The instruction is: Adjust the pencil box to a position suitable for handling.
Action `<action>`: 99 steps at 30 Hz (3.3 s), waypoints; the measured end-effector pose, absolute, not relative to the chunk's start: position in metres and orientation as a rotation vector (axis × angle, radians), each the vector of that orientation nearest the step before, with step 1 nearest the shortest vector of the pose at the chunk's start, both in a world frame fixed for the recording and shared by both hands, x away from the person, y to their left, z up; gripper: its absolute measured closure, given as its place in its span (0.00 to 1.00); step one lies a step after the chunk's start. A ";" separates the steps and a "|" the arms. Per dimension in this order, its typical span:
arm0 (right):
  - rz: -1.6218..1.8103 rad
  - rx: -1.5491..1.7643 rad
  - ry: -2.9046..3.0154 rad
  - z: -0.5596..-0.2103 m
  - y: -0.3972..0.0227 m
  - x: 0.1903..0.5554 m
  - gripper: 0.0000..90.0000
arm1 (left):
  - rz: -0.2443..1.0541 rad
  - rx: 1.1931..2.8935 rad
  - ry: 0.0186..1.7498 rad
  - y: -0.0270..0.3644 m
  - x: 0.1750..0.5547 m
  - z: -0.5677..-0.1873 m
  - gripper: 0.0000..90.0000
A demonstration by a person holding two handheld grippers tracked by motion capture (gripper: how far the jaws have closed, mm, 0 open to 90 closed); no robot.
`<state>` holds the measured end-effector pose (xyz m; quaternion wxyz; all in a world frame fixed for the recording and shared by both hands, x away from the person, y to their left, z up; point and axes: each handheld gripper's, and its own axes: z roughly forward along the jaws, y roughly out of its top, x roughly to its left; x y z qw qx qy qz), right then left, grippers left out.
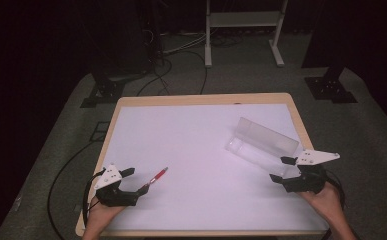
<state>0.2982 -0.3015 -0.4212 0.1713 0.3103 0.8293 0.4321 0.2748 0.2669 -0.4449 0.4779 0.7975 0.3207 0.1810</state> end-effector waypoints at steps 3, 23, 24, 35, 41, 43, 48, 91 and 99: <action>1.219 0.872 2.367 -0.419 -0.296 0.306 0.25 | 0.438 1.945 0.790 0.268 0.274 -0.446 0.16; 1.095 0.791 2.484 -0.415 -0.260 0.353 0.27 | 0.449 1.932 0.790 0.271 0.271 -0.444 0.16; 1.095 0.789 2.483 -0.415 -0.259 0.356 0.28 | 0.449 1.932 0.791 0.271 0.271 -0.444 0.16; 1.028 0.781 2.539 -0.426 -0.251 0.378 0.39 | 0.455 1.935 0.786 0.271 0.270 -0.443 0.16; 0.989 0.778 2.595 -0.435 -0.247 0.386 0.51 | 0.451 1.937 0.785 0.270 0.270 -0.444 0.16; 0.974 0.778 2.605 -0.439 -0.247 0.387 0.54 | 0.454 1.933 0.785 0.271 0.270 -0.443 0.16; 0.952 0.772 2.638 -0.445 -0.246 0.391 0.64 | 0.452 1.932 0.788 0.271 0.270 -0.444 0.15; 1.040 0.344 2.733 -0.423 -0.202 0.367 0.96 | 0.454 1.909 0.805 0.274 0.268 -0.443 0.14; 1.064 0.228 2.782 -0.422 -0.182 0.357 0.96 | 0.451 1.909 0.805 0.275 0.268 -0.443 0.14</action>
